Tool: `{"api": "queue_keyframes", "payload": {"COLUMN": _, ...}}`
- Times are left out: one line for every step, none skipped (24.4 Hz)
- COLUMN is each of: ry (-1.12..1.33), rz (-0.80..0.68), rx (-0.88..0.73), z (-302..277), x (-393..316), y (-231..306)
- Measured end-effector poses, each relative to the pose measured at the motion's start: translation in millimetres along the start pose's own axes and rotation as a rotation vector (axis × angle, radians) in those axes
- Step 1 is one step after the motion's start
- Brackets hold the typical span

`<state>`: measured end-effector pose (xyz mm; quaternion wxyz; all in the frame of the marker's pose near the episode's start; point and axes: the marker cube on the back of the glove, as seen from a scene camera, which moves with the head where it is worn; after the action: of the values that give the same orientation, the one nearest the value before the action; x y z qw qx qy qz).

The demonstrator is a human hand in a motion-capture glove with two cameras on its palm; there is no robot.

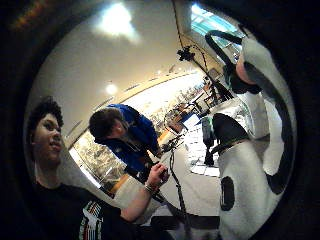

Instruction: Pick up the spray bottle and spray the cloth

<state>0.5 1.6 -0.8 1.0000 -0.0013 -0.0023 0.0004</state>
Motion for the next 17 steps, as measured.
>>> {"api": "queue_keyframes", "payload": {"ry": 0.0, "rz": 0.0, "rx": -0.001, "z": -0.3, "x": 0.2, "y": 0.6}}
{"api": "queue_keyframes", "payload": {"ry": 0.0, "rz": 0.001, "rx": -0.003, "z": -0.7, "x": 0.5, "y": 1.5}}
{"api": "queue_keyframes", "payload": {"ry": 0.001, "rz": 0.001, "rx": -0.006, "z": -0.9, "x": 0.7, "y": 2.3}}
{"api": "queue_keyframes", "payload": {"ry": 0.001, "rz": 0.002, "rx": -0.009, "z": -0.6, "x": 0.9, "y": 2.7}}
{"api": "queue_keyframes", "payload": {"ry": 0.0, "rz": 0.001, "rx": -0.012, "z": -0.1, "x": 1.0, "y": 2.8}}
{"api": "queue_keyframes", "payload": {"ry": 0.0, "rz": 0.0, "rx": -0.013, "z": 0.4, "x": 1.1, "y": 2.9}}
{"api": "queue_keyframes", "payload": {"ry": 0.001, "rz": 0.001, "rx": -0.012, "z": 0.9, "x": 1.2, "y": 2.9}}
{"api": "queue_keyframes", "payload": {"ry": 0.001, "rz": 0.004, "rx": -0.01, "z": 1.3, "x": 1.3, "y": 3.0}}
{"api": "queue_keyframes", "payload": {"ry": 0.002, "rz": 0.011, "rx": -0.008, "z": 1.7, "x": 1.6, "y": 3.1}}
{"api": "queue_keyframes", "payload": {"ry": 0.002, "rz": 0.02, "rx": -0.006, "z": 1.9, "x": 2.2, "y": 3.5}}
{"api": "queue_keyframes", "payload": {"ry": 0.002, "rz": 0.03, "rx": -0.005, "z": 2.1, "x": 3.1, "y": 4.2}}
{"api": "queue_keyframes", "payload": {"ry": -0.001, "rz": 0.041, "rx": -0.007, "z": 2.4, "x": 4.2, "y": 5.0}}
{"api": "queue_keyframes", "payload": {"ry": -0.005, "rz": 0.053, "rx": -0.009, "z": 3.0, "x": 5.3, "y": 5.6}}
{"api": "queue_keyframes", "payload": {"ry": -0.011, "rz": 0.063, "rx": -0.011, "z": 4.1, "x": 6.2, "y": 5.4}}
{"api": "queue_keyframes", "payload": {"ry": -0.017, "rz": 0.069, "rx": -0.009, "z": 6.0, "x": 6.7, "y": 3.6}}
{"api": "queue_keyframes", "payload": {"ry": -0.021, "rz": 0.073, "rx": -0.001, "z": 8.7, "x": 6.8, "y": 0.1}}
{"api": "queue_keyframes", "payload": {"ry": -0.025, "rz": 0.074, "rx": 0.01, "z": 12.0, "x": 6.7, "y": -4.7}}
